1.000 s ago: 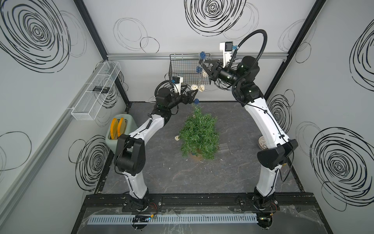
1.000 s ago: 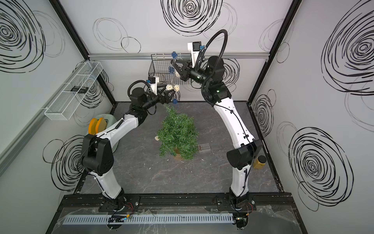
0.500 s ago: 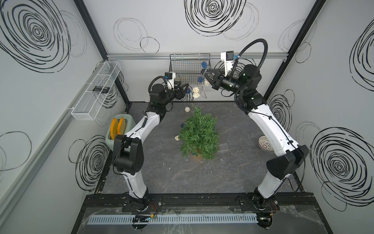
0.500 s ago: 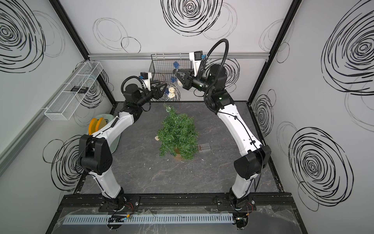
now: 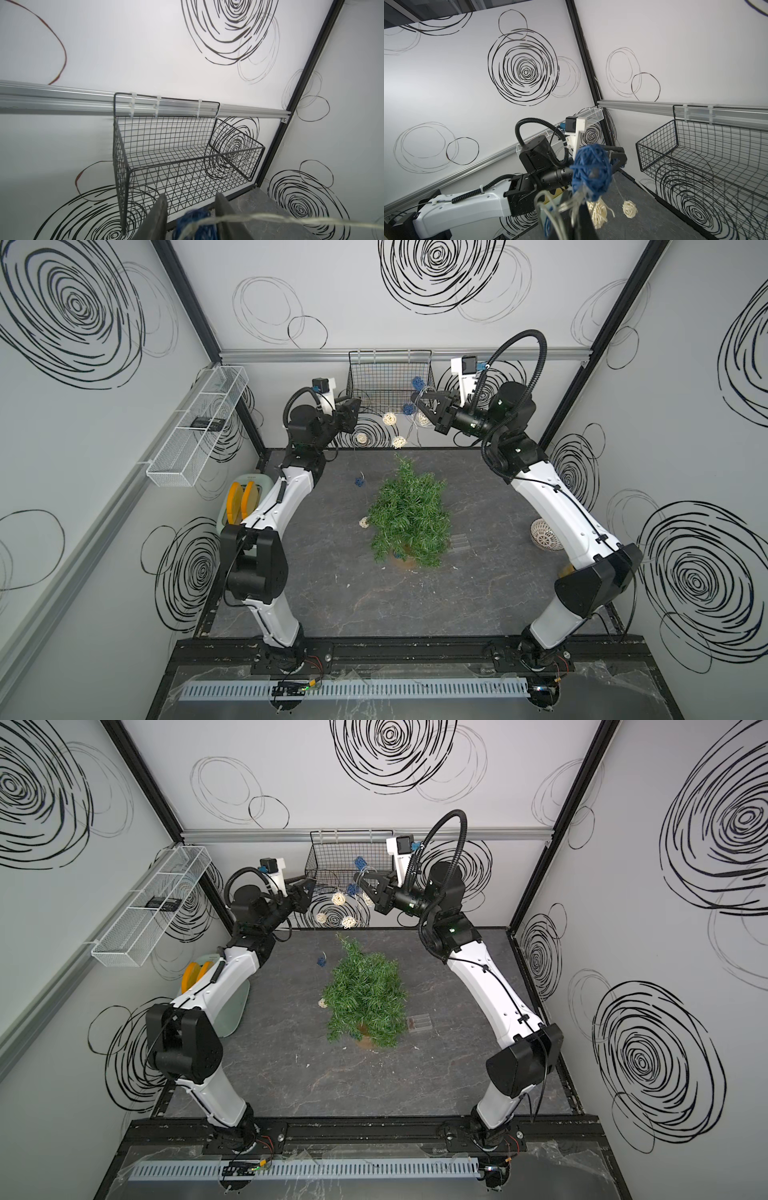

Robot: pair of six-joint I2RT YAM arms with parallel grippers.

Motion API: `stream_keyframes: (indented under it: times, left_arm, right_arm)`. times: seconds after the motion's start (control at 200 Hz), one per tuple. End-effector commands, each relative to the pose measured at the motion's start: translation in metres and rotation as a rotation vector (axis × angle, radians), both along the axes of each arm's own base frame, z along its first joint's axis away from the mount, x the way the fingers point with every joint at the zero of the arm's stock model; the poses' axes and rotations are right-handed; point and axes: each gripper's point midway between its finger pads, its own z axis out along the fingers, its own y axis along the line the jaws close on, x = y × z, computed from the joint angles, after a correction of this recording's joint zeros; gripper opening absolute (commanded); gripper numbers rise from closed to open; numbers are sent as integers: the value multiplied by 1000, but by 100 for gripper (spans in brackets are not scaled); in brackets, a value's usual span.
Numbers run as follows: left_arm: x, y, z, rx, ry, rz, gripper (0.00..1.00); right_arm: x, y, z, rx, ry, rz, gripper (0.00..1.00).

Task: Remove string lights from the small christmas tree
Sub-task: Remove the light string from the Christmas tree.

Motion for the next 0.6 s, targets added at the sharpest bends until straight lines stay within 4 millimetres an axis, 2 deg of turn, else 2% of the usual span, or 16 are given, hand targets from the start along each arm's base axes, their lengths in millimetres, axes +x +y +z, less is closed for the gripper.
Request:
stream_keyframes:
  times: [0.0, 0.2, 0.21, 0.45, 0.595]
  left_arm:
    - [-26, 21, 50, -61, -129, 45, 40]
    - [-53, 35, 64, -97, -157, 84, 36]
    - [-56, 35, 70, -101, -181, 83, 36]
    - [-90, 42, 87, -119, -233, 99, 36]
    - [-111, 46, 96, -127, -258, 109, 35]
  right_arm:
    - [-27, -7, 35, 41, -97, 31, 0]
    - [-44, -7, 55, 66, -145, 69, 0]
    - [-45, -7, 57, 67, -148, 70, 0]
    - [-78, 7, 86, 75, -225, 161, 0]
    - [-97, 17, 95, 71, -250, 206, 0]
